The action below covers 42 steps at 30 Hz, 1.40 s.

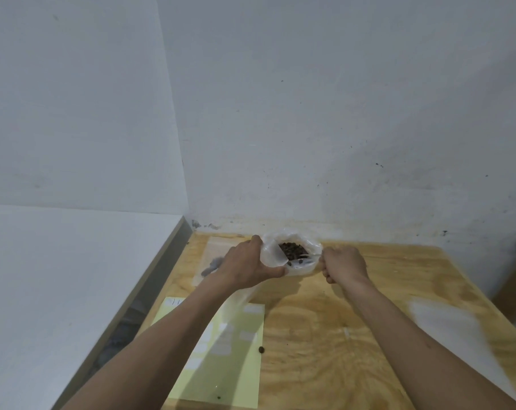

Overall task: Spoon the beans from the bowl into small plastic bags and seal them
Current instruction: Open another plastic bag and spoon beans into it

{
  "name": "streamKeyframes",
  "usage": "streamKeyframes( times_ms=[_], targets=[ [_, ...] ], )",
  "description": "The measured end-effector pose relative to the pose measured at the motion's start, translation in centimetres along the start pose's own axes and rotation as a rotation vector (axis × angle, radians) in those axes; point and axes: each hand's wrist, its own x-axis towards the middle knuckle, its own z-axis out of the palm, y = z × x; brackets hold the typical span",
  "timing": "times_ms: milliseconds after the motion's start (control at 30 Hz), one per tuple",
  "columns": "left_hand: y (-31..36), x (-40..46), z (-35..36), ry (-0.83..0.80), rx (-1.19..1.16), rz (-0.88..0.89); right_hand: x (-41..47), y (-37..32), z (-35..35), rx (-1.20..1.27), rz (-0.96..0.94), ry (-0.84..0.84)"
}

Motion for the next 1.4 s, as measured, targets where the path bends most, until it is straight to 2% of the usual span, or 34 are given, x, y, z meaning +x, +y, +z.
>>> streamKeyframes(
  times_ms=[67, 167, 400, 667, 900, 1033, 1167, 1400],
  targets=[
    [-0.2, 0.0, -0.1, 0.01, 0.001, 0.003, 0.2, -0.2, -0.3, 0.127, 0.076, -0.003],
    [-0.5, -0.1, -0.3, 0.035, -0.011, 0.005, 0.3, -0.2, -1.3, 0.191, 0.09, -0.019],
    [0.4, -0.6, -0.9, 0.124, -0.198, -0.012, -1.1, -1.7, -4.7, 0.185, -0.04, -0.069],
    [2.7, -0.8, -1.7, 0.078, -0.334, -0.032, -1.6, -5.0, -7.9, 0.221, -0.126, -0.124],
    [4.1, -0.4, -2.1, 0.021, -0.38, -0.037, -1.9, -5.1, -8.6, 0.049, -0.254, -0.188],
    [4.2, -0.2, -2.1, 0.009, -0.427, -0.063, -2.0, -4.0, -8.9, -0.14, -0.442, -0.118],
    [4.4, -0.1, -2.0, -0.008, -0.407, -0.065, -2.1, -3.2, -8.9, -0.18, -0.56, -0.061],
    [4.2, 0.2, -1.9, 0.007, -0.37, -0.057, -1.3, -2.8, -9.1, -0.169, -0.603, 0.076]
  ],
)
